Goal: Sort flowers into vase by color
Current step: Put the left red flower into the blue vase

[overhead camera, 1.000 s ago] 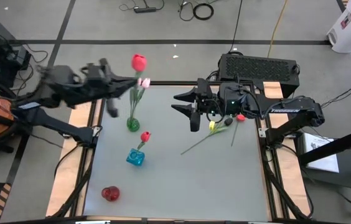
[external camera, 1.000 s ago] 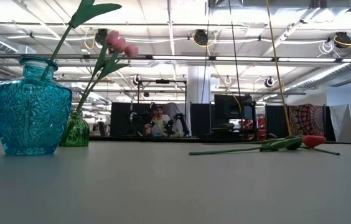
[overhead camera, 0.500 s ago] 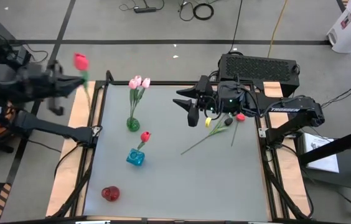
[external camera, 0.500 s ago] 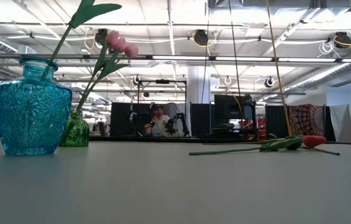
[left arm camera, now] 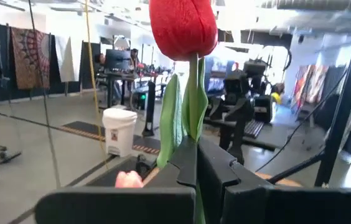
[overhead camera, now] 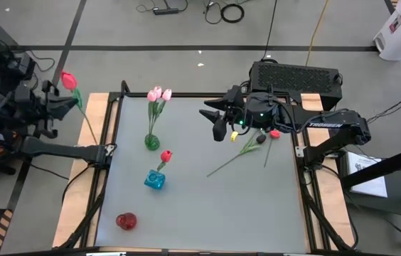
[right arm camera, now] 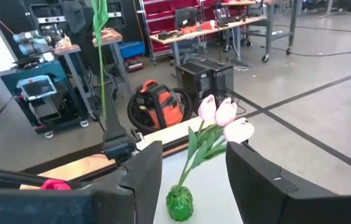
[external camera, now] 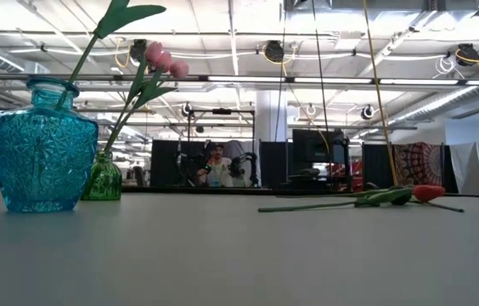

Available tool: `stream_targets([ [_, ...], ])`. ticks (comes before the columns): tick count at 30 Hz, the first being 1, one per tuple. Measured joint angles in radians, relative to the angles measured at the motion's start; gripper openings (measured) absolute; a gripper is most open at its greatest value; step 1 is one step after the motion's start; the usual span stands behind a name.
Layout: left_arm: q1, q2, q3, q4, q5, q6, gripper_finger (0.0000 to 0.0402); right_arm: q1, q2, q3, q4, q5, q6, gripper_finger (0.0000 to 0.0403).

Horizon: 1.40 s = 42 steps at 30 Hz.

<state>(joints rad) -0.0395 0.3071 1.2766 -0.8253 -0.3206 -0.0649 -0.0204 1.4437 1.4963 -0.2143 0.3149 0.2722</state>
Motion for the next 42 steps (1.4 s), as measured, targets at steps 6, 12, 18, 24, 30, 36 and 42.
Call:
stream_targets([
  [6,0.000,-0.070,-0.241,0.122,0.082,-0.106,0.0000,0.000,0.000,0.000,-0.006,0.000,0.001,0.0169],
  [12,0.000,-0.065,-0.426,0.229,0.194,-0.193,0.0000,0.000,0.000,0.000,-0.013,-0.003,0.004,0.0169],
  [18,0.000,-0.058,-0.520,0.409,0.235,-0.219,0.0000,0.002,0.000,0.000,-0.108,-0.100,0.048,0.0169],
  [24,0.000,-0.006,-0.534,0.582,0.240,-0.190,0.0000,0.028,0.000,0.000,-0.202,-0.193,0.060,0.0169],
  [30,0.000,0.099,-0.534,0.632,0.261,-0.162,0.0000,0.067,0.007,0.000,-0.257,-0.190,0.058,0.0169],
  [36,0.000,0.217,-0.534,0.761,0.261,-0.112,0.0000,0.093,0.029,0.000,-0.276,-0.187,0.060,0.0169],
  [42,-0.012,0.284,-0.534,0.790,0.287,-0.137,0.0000,0.101,0.054,0.000,-0.275,-0.186,0.060,0.0169],
])
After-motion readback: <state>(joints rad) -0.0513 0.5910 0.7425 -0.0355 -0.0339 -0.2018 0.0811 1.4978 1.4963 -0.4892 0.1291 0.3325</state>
